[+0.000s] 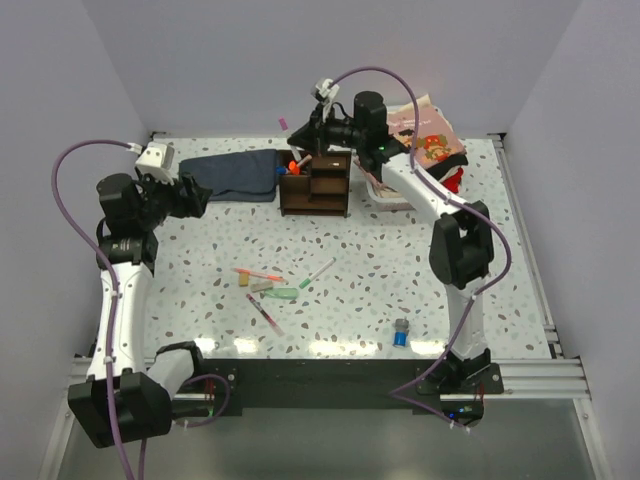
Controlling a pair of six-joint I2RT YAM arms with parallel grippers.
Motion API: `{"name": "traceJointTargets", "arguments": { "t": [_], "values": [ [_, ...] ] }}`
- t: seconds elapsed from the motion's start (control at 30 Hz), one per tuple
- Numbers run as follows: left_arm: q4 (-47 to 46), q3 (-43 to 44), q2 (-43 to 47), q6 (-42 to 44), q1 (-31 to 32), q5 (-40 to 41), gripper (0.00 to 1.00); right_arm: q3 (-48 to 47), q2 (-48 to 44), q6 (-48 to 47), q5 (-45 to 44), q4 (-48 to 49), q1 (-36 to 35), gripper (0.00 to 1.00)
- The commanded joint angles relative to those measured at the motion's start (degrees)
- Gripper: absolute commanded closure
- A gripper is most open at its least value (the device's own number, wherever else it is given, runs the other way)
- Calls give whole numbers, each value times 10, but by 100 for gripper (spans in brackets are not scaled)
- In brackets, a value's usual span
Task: Sort the stationery into containers
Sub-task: Place the pen in the storage box.
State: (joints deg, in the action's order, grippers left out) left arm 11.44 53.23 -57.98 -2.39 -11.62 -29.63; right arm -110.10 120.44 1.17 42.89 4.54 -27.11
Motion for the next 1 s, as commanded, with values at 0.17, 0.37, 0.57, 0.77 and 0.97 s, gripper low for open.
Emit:
{"name": "traceJointTargets", "arguments": {
  "t": [0.17, 0.37, 0.57, 0.77, 0.97],
  "values": [
    [-18, 11, -6, -12, -44, -33, 23, -54, 80, 85, -64, 185, -11, 100],
    [-10, 17, -22, -3, -53, -37, 24, -91, 136, 77, -86, 213, -11, 100],
    [4, 27, -35, 5, -55, -39, 24, -122, 176, 67, -98, 224, -12, 100],
    [10, 28, -37, 11, -59, -38, 24, -80, 175, 38, -103, 233, -12, 100],
    [0, 33, -44, 9, -60, -41, 24, -42, 160, 28, -104, 232, -12, 96]
  ]
}}
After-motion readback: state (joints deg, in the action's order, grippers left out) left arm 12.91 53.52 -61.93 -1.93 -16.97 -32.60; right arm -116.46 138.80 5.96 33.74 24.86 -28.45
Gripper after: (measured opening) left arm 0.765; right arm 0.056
